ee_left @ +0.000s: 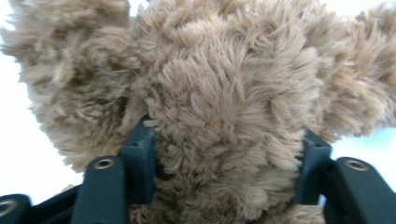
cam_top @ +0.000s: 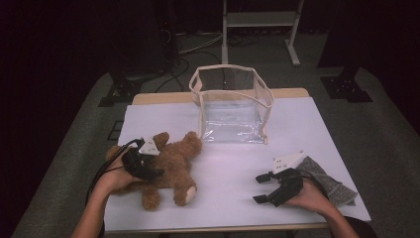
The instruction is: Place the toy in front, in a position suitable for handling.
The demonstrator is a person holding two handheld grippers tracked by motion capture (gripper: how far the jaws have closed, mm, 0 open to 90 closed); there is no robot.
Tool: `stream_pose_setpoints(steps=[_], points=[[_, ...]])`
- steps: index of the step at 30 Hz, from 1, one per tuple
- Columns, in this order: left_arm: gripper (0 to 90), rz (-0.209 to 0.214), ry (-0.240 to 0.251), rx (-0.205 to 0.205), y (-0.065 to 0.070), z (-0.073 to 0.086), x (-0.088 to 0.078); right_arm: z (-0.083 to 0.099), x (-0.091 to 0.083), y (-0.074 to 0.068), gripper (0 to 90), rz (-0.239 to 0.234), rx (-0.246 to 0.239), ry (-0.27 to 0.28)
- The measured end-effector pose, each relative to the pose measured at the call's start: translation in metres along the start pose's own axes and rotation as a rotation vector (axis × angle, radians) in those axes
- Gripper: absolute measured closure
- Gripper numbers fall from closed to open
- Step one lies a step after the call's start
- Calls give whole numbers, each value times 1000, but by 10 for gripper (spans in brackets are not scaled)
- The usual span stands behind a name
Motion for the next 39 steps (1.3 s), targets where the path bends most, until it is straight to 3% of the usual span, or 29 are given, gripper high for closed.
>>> stream_pose_setpoints(steps=[6, 15, 39], points=[[516, -36, 16, -9, 0, 0, -2, 0, -1, 0, 225, -1, -3, 2], [593, -70, 82, -30, 0, -1, -10, 0, -3, 2, 225, 3, 4, 12], [615, -66, 161, -32, 7, -4, -38, 1, -4, 3, 225, 1, 9, 17]])
Point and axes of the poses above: each handheld gripper's, and its own axes: x roughly forward along the jaws, z roughly out of its underside, y roughly to its right, the point moved 1 cm from there along x, roughly forward along the jaws, and after that the axes turned 15 degrees about z, right-handed, at the moved point
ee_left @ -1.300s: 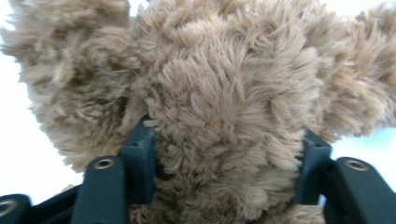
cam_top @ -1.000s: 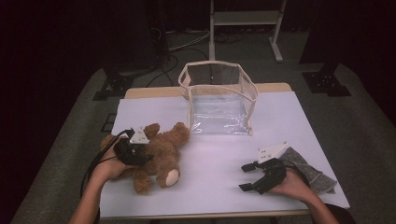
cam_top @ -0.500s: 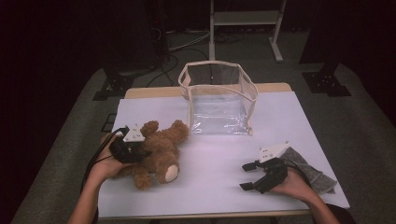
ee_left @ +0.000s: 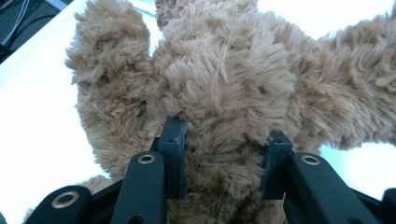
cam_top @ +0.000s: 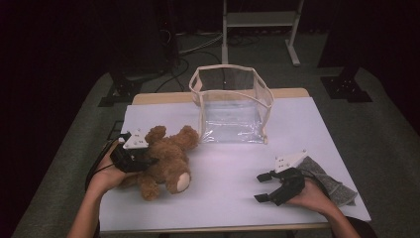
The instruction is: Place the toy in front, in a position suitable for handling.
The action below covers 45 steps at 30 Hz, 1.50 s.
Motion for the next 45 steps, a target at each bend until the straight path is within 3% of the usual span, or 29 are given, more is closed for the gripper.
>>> stream_pose_setpoints(steps=[7, 16, 19, 23, 26, 32, 37, 45], points=[[615, 18, 22, 24, 8, -8, -5, 0, 0, 1, 225, 1, 1, 2], [622, 72, 70, 58, 21, -24, 1, 1, -3, 3, 226, 6, 8, 10], [622, 111, 96, 90, 31, -37, 8, 1, -5, 4, 225, 10, 12, 12], [622, 128, 115, 116, 40, -50, 15, 1, -9, 6, 225, 17, 18, 19], [621, 159, 133, 153, 53, -70, 28, 1, -18, 7, 225, 30, 15, 33], [621, 208, 119, 214, 72, -103, 55, 2, -41, 12, 226, 64, 20, 61], [620, 229, 122, 235, 85, -124, 78, 8, -65, 21, 225, 110, 34, 78], [620, 234, 114, 231, 94, -139, 101, 25, -96, 36, 226, 169, 87, 80]])
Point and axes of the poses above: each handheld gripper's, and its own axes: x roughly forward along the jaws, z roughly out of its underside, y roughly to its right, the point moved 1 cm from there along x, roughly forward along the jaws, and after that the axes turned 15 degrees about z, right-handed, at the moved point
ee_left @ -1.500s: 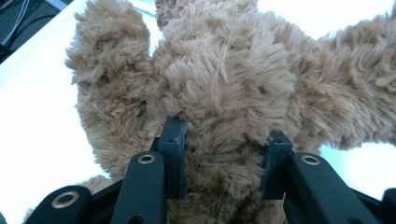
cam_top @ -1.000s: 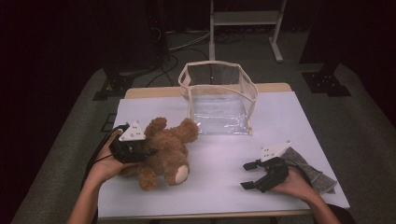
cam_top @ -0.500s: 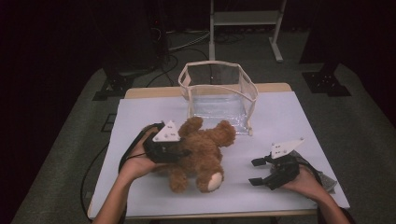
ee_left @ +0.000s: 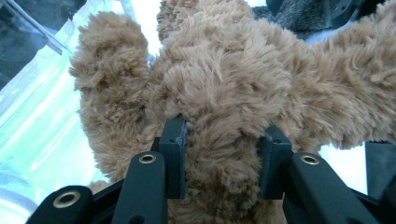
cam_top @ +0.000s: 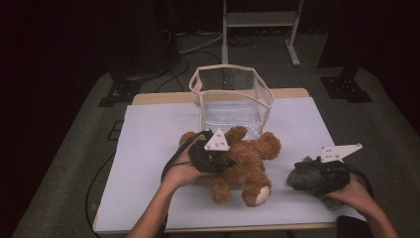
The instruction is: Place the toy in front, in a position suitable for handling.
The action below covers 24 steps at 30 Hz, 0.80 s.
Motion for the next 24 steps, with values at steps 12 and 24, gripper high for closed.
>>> stream_pose_setpoints(steps=[12, 24], points=[[592, -12, -58, -60, 0, 16, 39, 17, -20, 24, 239, 82, 43, -57], [364, 48, -61, -56, 6, 17, 33, 37, 2, 43, 431, 137, 82, -184]])
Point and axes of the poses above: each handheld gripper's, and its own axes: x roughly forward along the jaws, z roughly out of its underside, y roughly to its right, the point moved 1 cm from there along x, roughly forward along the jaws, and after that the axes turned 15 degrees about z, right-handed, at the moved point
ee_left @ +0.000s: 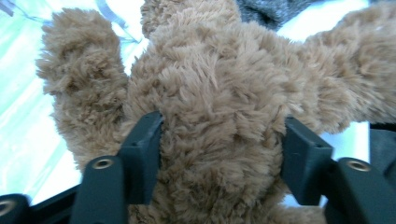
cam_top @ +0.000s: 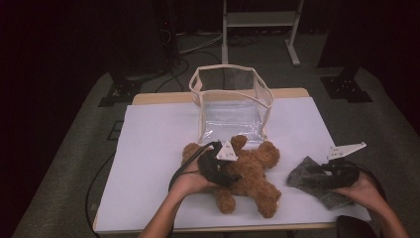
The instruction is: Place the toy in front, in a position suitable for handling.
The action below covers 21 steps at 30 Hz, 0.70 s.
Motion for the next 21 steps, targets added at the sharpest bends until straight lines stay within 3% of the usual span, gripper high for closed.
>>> stream_pose_setpoints(steps=[5, 9, 15, 21], points=[[337, 32, 71, -3, 1, 1, -17, 6, 11, 3, 502, 23, 6, -33], [306, 10, 60, 9, 1, 6, -32, 7, 13, -1, 546, 58, -31, -36], [248, -11, 41, -7, -2, 25, -49, 7, 15, -5, 639, 95, -66, -50], [222, -5, 39, -7, 3, 55, -59, 5, 15, -6, 760, 109, -86, -52]])
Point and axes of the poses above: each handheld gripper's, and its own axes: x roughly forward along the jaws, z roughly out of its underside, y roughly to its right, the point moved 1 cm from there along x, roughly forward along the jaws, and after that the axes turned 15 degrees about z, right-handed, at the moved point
